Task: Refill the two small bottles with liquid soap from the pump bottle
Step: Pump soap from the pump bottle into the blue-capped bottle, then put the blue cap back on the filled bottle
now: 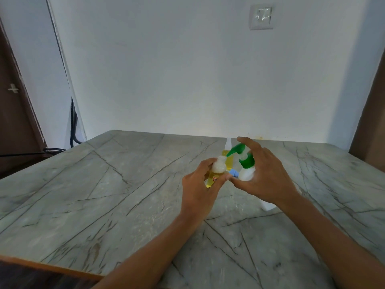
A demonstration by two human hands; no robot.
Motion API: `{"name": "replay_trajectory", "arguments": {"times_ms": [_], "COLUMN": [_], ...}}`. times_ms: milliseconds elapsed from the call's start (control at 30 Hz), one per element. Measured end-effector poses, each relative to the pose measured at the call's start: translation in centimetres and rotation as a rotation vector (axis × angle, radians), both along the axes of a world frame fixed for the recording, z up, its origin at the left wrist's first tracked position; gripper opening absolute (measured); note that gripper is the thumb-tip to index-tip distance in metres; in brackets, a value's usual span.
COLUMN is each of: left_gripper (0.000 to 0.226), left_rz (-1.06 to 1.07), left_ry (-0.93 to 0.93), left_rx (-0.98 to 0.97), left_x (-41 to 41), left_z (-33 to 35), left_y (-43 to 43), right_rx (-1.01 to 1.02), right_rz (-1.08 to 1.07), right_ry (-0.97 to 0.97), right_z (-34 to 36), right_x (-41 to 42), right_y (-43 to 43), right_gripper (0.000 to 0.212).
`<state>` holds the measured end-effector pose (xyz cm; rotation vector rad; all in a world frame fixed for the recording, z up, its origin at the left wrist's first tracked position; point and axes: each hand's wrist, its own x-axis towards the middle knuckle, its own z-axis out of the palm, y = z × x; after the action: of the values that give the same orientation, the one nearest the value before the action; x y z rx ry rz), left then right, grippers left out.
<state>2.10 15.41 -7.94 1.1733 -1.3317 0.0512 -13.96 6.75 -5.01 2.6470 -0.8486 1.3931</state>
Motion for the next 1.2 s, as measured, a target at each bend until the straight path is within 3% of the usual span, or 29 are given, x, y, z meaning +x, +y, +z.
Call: {"name": "replay_trajectory", "arguments": {"times_ms": [233,533,900,1200], "left_gripper": [0.039,0.039,0.037,0.033], "left_rz": [0.028,0.022,0.008,0.004], "left_ry": [0.050,0.094,0.055,0.033], "left_rx": [0.027,0.079,0.131,0.118], "left_x": [0.3,0.6,0.8,0.9], "left_z": [0.5,-0.1,-0.9,-0.8], "left_y": [0.2,-0.6,-1.6,-1.7], "right_rx": [0.086,0.211,0.224,0.254], "right_rz": [-0.043,-0.189,-0.317,-0.351], "right_ry": [-0.212,-0.585,-0.535,-0.484], "right_z": [0.4,2.8,0.8,-0.7], "right_x": [-1.1,-2.5,-0.5,-0.5], "right_y": [-1.4,-6.6,-13.7,-14.2], "right_gripper": [0.097,0.082,0.089,0.105]}}
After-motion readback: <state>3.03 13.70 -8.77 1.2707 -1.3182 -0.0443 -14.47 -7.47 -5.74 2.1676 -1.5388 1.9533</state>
